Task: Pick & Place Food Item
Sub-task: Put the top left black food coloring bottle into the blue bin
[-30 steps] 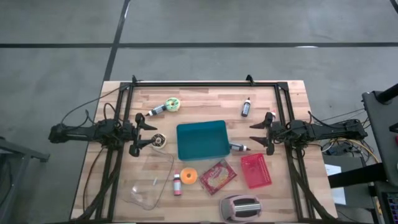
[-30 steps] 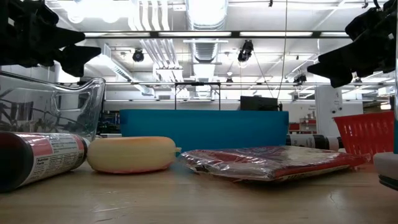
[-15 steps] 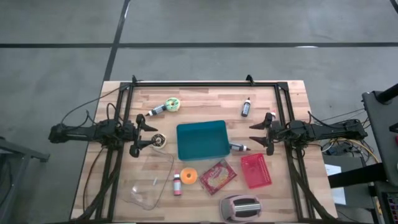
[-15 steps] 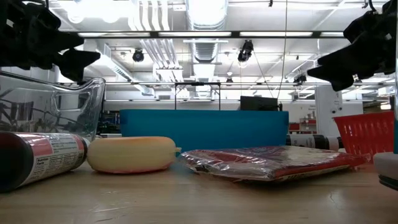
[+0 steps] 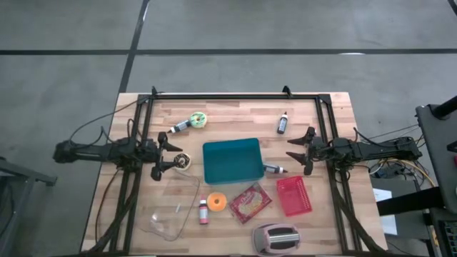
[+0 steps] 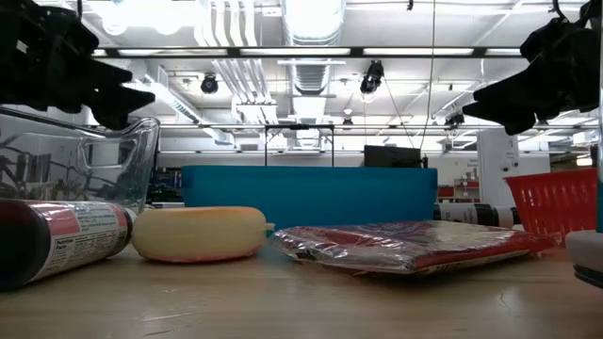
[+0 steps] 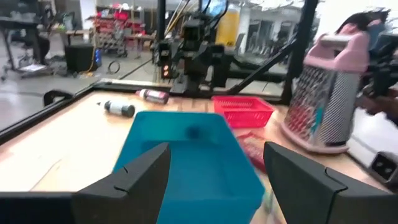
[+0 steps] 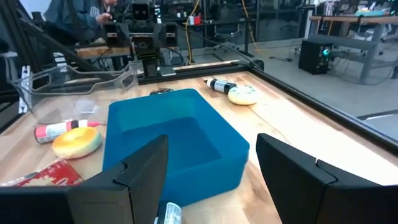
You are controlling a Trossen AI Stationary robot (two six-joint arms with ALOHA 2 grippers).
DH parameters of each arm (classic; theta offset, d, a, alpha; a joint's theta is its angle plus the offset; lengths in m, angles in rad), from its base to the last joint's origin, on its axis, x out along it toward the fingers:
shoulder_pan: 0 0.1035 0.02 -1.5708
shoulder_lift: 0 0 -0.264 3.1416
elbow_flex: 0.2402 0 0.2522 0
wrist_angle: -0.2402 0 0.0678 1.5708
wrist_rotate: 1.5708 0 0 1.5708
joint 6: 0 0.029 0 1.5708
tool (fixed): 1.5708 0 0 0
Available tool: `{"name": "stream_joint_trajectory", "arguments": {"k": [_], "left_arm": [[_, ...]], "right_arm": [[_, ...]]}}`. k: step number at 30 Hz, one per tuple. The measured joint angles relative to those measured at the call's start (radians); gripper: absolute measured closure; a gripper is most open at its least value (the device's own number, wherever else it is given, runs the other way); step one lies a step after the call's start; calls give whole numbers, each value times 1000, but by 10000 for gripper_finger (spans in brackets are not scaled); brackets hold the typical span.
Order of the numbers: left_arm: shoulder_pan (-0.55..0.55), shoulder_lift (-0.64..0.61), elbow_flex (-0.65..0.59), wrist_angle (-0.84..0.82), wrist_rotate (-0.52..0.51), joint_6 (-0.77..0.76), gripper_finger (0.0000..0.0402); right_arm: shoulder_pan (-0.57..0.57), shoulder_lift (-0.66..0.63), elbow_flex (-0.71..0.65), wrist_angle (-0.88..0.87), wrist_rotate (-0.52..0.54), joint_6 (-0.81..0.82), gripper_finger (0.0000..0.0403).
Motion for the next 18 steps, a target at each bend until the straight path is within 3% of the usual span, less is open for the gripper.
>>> {"name": "stream_joint_trajectory", "arguments": {"k": [9,18], "left_arm": [[0,206,30,-6,-172,-53,140],[1,507,368,-280,-264,-64,140]], "right_arm": [[0,0,0,0,15,-16,165],[0,45,0,1,18,4,165]]}}
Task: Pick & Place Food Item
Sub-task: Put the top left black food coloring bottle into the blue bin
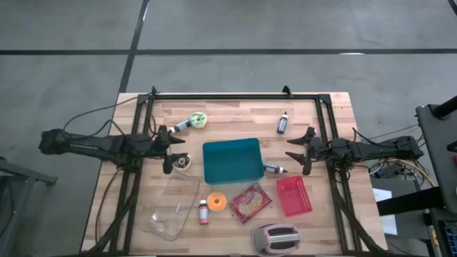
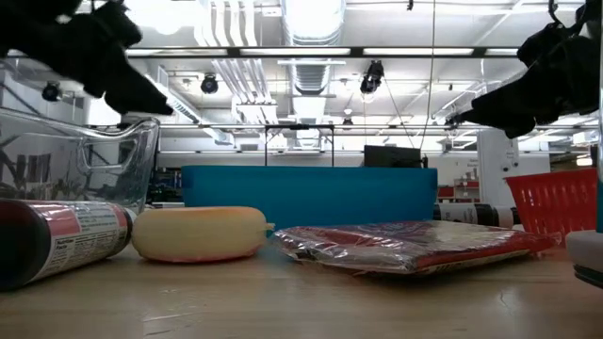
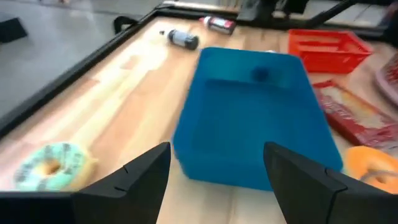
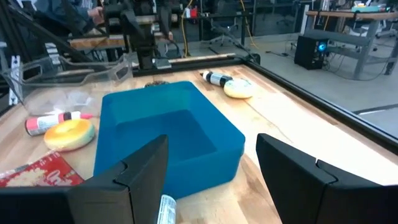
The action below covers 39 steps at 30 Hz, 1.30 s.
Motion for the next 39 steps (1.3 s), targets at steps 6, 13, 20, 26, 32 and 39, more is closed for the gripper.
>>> {"name": "stream_joint_trajectory", "arguments": {"k": [6,13,20,26,32,39], "left_arm": [[13,248,265,-291,-152,-28,140],[98,490,464,-566,-172,-63,140],[243,611,486,-623,-133,-46,140],[367,685,486,-587,-50,10,140],[488,765,485,-583,-33,40,140],[561,840,485,-521,55,105,140]], "right_arm": [[0,50,0,4,2,6,165],[1,82,0,9,1,29,165],[1,86,0,11,-4,4,165],[1,85,0,14,-7,-21,165],[1,85,0,20,-8,-35,165],[1,86,0,19,-10,-35,165]]}}
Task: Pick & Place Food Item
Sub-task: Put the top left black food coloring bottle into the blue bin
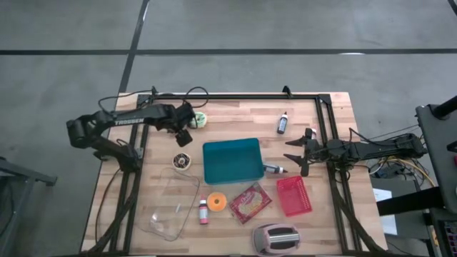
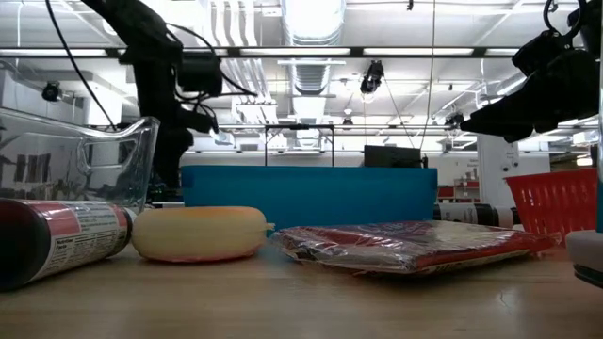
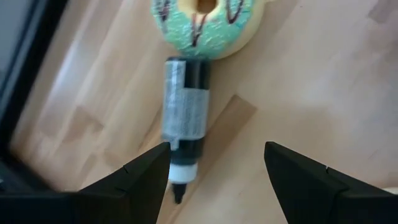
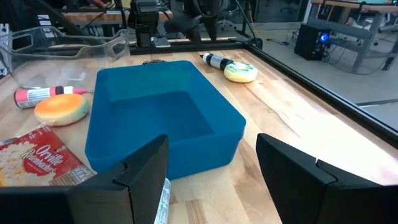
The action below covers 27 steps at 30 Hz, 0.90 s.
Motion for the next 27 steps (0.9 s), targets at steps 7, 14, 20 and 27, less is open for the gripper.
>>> {"name": "stream_joint_trajectory", "arguments": {"k": [7,14,20,27], "left_arm": [[51,68,12,15,3,39,140],[93,133,35,29,3,69,140],[107,170,44,30,59,74,140],[123,202,38,44,47,77,140]], "right_arm": [[0,0,0,-1,-25,16,165],[0,0,0,9,-25,9,165],[0,0,0,15,-24,0,165],[0,0,0,16,-24,-10,165]]}}
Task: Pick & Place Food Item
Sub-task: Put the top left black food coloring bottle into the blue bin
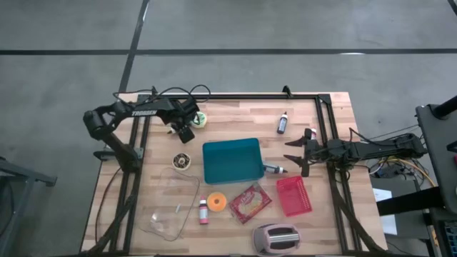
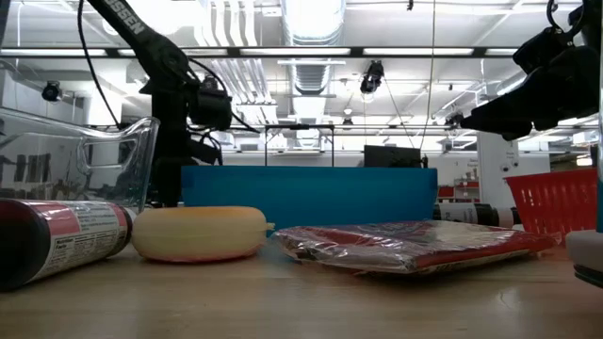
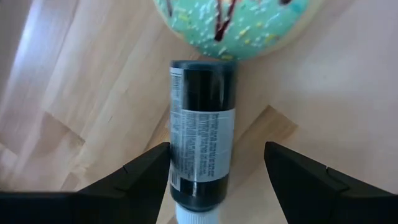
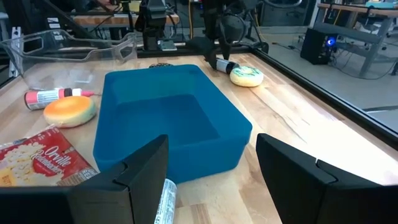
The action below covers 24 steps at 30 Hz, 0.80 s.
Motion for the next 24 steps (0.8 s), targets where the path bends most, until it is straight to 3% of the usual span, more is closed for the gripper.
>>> {"name": "stream_joint_trajectory", "arguments": {"k": [12,24], "left_arm": [[6,33,-2,0,1,14,157],[6,32,-2,0,-4,14,295]], "right_arm": [[0,0,0,3,0,7,165],[0,0,0,3,0,6,165]]}}
